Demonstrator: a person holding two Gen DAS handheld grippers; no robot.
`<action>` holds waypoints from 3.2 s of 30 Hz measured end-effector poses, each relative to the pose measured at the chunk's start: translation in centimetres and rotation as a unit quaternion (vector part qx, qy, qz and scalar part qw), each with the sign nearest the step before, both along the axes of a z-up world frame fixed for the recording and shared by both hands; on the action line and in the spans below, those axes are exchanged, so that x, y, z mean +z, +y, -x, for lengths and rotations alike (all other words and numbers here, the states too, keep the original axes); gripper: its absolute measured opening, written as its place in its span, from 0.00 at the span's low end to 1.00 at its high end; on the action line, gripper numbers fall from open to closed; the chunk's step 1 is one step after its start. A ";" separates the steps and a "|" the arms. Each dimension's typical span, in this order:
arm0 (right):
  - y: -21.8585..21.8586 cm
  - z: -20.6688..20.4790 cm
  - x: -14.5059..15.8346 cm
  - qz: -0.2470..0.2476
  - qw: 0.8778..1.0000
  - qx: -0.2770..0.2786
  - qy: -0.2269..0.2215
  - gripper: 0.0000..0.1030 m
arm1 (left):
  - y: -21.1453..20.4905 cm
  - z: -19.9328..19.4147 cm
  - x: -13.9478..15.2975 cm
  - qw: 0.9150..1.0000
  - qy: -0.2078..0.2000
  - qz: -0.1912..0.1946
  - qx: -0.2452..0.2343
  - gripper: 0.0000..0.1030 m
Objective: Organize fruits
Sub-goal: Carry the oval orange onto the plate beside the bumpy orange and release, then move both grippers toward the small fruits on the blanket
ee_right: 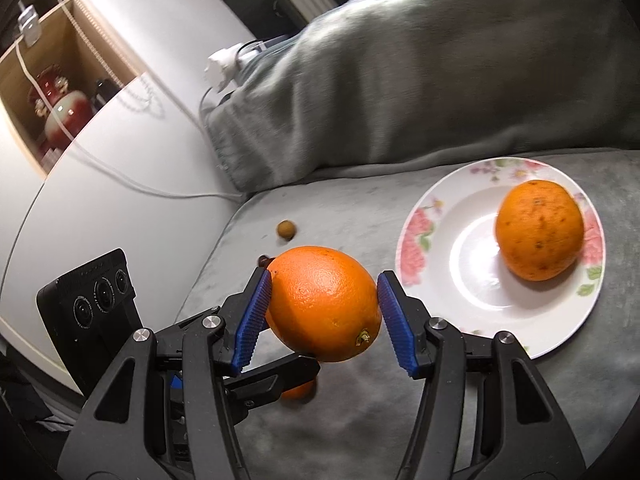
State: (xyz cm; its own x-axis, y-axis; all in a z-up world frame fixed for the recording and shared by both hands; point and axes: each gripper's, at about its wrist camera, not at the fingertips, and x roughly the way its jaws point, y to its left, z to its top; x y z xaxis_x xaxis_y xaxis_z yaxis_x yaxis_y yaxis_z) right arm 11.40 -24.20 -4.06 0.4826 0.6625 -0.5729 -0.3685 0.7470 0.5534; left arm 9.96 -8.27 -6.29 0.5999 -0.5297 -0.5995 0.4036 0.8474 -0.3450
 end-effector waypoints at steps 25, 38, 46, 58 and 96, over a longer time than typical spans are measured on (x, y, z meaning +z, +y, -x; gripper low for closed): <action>-3.4 -0.9 0.7 -0.020 0.998 -0.056 -0.018 0.56 | -1.1 -1.8 1.0 0.999 -0.035 -0.030 0.010 0.45; -4.0 1.3 2.0 0.000 0.995 -0.090 -0.047 0.75 | 0.3 -0.9 1.9 0.998 -0.040 -0.037 0.034 0.58; -3.9 3.5 2.5 0.034 0.991 -0.105 -0.073 0.82 | 3.6 0.2 2.0 0.997 -0.040 -0.025 0.065 0.70; -1.6 5.5 1.6 0.068 0.990 -0.059 -0.104 0.84 | 11.0 2.8 0.5 0.987 -0.027 -0.035 0.152 0.70; 6.5 1.0 -6.7 0.093 0.995 0.018 0.031 0.34 | 10.5 1.3 -4.0 0.992 0.048 0.005 0.120 0.56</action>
State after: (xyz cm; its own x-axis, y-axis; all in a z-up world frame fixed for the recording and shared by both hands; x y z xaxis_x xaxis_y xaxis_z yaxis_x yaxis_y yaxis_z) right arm 10.38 -17.72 -10.74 0.4204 0.5573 -0.7160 -0.3653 0.8263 0.4287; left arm 8.62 2.22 -10.32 0.6500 -0.3838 -0.6559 0.1550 0.9119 -0.3800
